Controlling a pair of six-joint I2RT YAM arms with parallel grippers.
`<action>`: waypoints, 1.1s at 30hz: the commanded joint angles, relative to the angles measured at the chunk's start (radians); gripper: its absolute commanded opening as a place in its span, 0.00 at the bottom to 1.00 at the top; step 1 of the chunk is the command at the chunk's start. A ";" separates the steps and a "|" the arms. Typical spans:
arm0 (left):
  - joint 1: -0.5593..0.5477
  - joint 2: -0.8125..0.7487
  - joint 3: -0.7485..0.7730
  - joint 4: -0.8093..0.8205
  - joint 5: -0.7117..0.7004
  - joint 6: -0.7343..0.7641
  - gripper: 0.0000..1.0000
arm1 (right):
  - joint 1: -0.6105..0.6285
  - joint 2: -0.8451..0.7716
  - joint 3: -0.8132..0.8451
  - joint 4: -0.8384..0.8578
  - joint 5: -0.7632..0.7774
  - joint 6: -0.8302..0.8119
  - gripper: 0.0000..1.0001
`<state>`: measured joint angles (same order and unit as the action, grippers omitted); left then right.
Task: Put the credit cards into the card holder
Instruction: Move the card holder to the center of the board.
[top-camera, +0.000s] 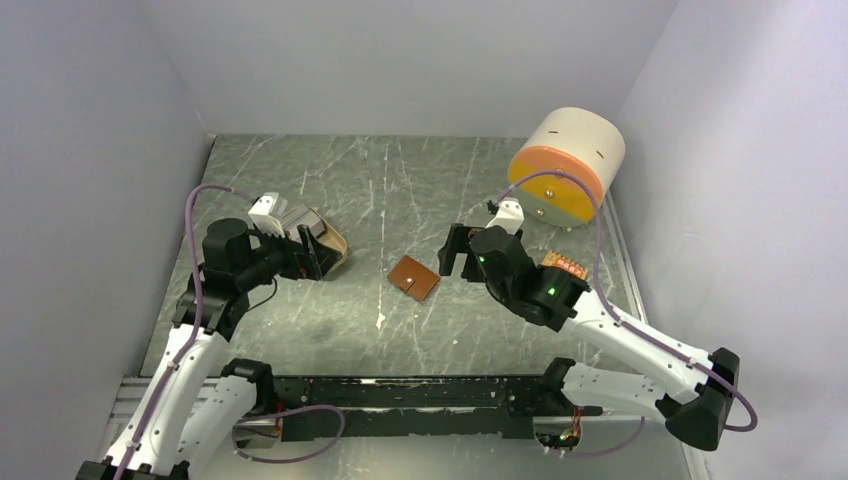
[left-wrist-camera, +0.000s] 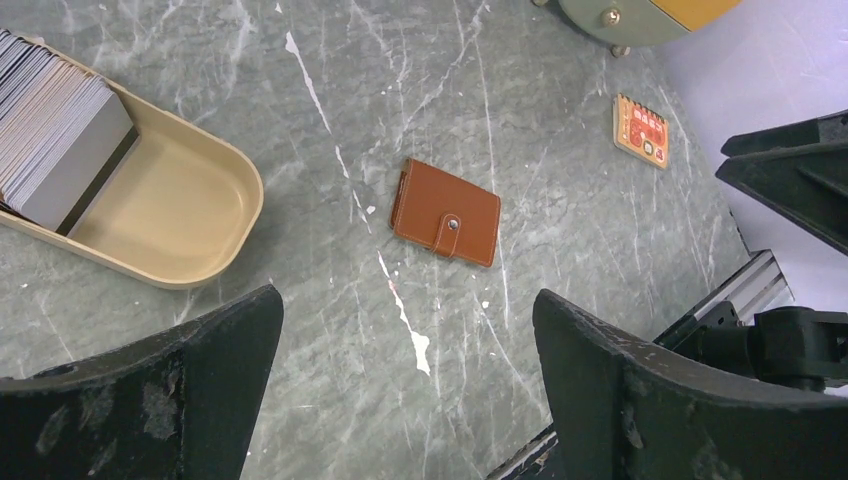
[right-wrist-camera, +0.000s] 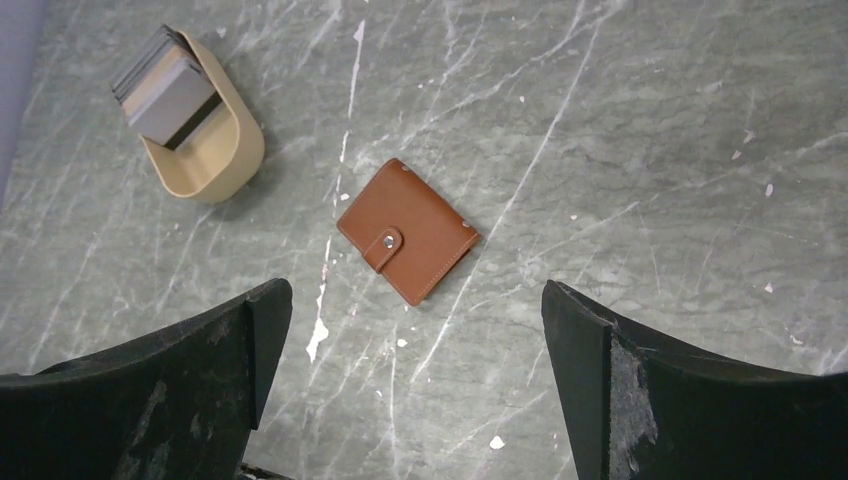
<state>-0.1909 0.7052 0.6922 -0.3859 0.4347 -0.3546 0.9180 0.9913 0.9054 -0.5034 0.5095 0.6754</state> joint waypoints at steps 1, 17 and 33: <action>0.011 -0.013 -0.002 0.018 0.005 0.014 1.00 | -0.006 -0.021 0.038 0.021 0.020 -0.003 1.00; 0.011 -0.005 -0.004 0.018 0.004 0.013 1.00 | -0.006 -0.033 0.049 0.061 0.042 -0.045 1.00; 0.011 -0.013 0.012 -0.015 -0.124 -0.003 0.98 | -0.043 0.328 0.029 0.247 -0.072 -0.241 0.63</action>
<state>-0.1909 0.7040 0.6922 -0.3908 0.3824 -0.3553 0.9051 1.2564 0.9382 -0.3523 0.5102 0.4957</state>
